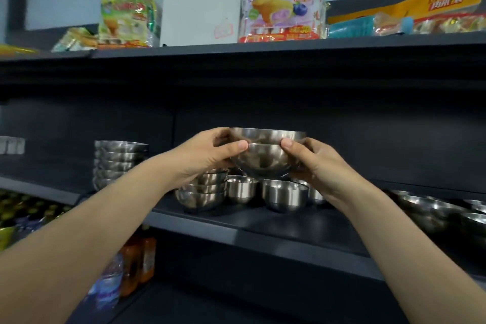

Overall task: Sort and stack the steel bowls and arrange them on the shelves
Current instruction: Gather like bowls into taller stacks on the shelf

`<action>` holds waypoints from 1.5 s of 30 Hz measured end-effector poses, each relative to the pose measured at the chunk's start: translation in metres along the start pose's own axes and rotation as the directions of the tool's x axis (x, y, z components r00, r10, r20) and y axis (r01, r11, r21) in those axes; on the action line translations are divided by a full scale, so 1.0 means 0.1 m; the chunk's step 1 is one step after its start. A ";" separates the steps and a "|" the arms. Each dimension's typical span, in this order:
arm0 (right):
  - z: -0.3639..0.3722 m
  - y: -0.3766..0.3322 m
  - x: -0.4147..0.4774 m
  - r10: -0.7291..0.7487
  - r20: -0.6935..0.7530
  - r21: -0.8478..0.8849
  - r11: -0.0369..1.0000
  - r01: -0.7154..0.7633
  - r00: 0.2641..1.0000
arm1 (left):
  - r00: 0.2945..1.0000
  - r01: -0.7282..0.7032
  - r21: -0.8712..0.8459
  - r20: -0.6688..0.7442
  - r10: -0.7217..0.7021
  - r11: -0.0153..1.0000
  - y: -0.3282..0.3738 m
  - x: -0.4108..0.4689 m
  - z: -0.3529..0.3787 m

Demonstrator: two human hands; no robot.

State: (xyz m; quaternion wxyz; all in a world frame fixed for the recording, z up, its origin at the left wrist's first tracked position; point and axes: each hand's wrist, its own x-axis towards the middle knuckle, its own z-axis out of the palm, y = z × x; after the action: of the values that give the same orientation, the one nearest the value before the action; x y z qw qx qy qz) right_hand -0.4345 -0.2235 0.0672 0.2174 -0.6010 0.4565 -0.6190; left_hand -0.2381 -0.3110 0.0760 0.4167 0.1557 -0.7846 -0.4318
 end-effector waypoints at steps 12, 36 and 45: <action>1.10 0.24 0.92 -0.016 -0.062 0.022 1.000 0.017 0.998 | 0.989 -0.118 0.127 -0.069 0.128 0.985 -0.59 0.42 -1.32; 1.37 0.89 1.11 0.064 -0.240 -0.167 0.980 -0.106 0.969 | 0.991 -0.121 -0.223 0.034 0.132 0.967 -1.54 0.72 -1.41; 1.40 1.03 1.09 0.042 -0.257 -0.133 0.988 -0.078 0.966 | 0.984 -0.139 -0.205 0.080 0.158 0.969 -1.60 0.68 -1.36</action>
State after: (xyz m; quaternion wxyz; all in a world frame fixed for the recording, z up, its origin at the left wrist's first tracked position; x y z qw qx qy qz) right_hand -0.3516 -0.4058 0.0222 0.1327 -0.5170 0.5415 -0.6496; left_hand -0.1905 -0.5195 0.0202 0.4234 0.0332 -0.7660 -0.4825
